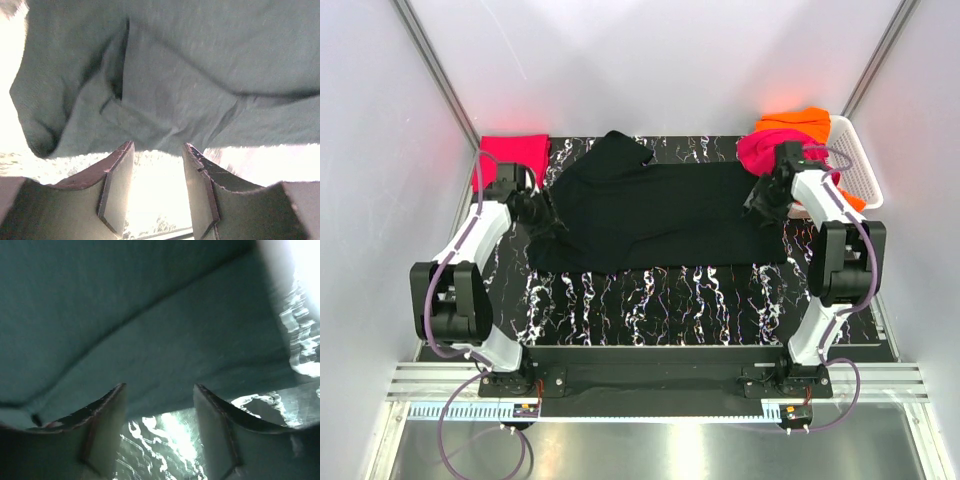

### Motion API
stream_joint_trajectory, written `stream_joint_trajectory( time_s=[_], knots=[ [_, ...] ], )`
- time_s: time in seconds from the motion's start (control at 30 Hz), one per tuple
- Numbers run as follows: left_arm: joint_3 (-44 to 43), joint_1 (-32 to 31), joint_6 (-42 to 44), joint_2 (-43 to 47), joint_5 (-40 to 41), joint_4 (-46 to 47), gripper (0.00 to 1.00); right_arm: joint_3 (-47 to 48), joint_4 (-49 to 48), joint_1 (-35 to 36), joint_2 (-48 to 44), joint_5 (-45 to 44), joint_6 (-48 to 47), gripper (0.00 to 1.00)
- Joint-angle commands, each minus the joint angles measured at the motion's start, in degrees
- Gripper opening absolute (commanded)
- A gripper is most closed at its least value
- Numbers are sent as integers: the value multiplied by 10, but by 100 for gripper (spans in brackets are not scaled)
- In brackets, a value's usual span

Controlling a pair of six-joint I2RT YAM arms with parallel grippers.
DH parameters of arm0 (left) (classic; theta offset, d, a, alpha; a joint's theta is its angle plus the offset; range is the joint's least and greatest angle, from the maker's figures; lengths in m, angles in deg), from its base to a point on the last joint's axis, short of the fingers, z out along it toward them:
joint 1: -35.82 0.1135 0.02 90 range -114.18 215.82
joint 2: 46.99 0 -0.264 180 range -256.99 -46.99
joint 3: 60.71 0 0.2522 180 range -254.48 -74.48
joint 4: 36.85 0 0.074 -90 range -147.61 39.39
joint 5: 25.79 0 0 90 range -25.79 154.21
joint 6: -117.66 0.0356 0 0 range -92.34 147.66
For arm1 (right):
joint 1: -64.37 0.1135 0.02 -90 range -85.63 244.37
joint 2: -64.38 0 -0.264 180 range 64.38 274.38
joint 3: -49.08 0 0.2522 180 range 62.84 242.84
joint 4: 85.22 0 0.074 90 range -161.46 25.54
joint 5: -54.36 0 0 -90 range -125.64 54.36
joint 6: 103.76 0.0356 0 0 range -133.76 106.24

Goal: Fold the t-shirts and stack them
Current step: Fold the tshirt

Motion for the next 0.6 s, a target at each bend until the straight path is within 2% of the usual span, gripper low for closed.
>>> stream_joint_trajectory(
  time_s=[0.0, 0.03, 0.1, 0.13, 0.2, 0.23, 0.33, 0.37, 0.5, 0.57],
  knots=[
    [46, 4, 11, 30, -65, 32, 49, -39, -20, 23, -15, 46, -12, 61],
    [67, 4, 10, 33, -75, 40, 50, -45, -22, 26, -14, 56, -9, 51],
    [79, 4, 7, 20, -115, 57, 48, -56, -31, 28, -9, 67, -12, 40],
    [86, 3, 4, 12, -125, 60, 44, -57, -32, 33, -4, 88, -12, 38],
    [92, 4, -6, -2, -129, 61, 43, -55, -45, 40, 9, 134, -17, 37],
    [94, 3, -7, -3, -124, 61, 43, -54, -52, 47, 14, 177, -17, 38],
    [92, 3, -6, 2, -97, 62, 53, -50, -93, 100, 25, 241, -1, 56],
    [90, 3, -1, 2, -88, 62, 55, -49, -122, 132, 30, 254, 8, 66],
    [72, 5, 9, -27, -81, 56, 56, -25, -176, 212, 64, 300, 51, 75],
    [60, 5, 15, -45, -74, 56, 55, 1, -196, 236, 94, 315, 63, 75]
  ],
)
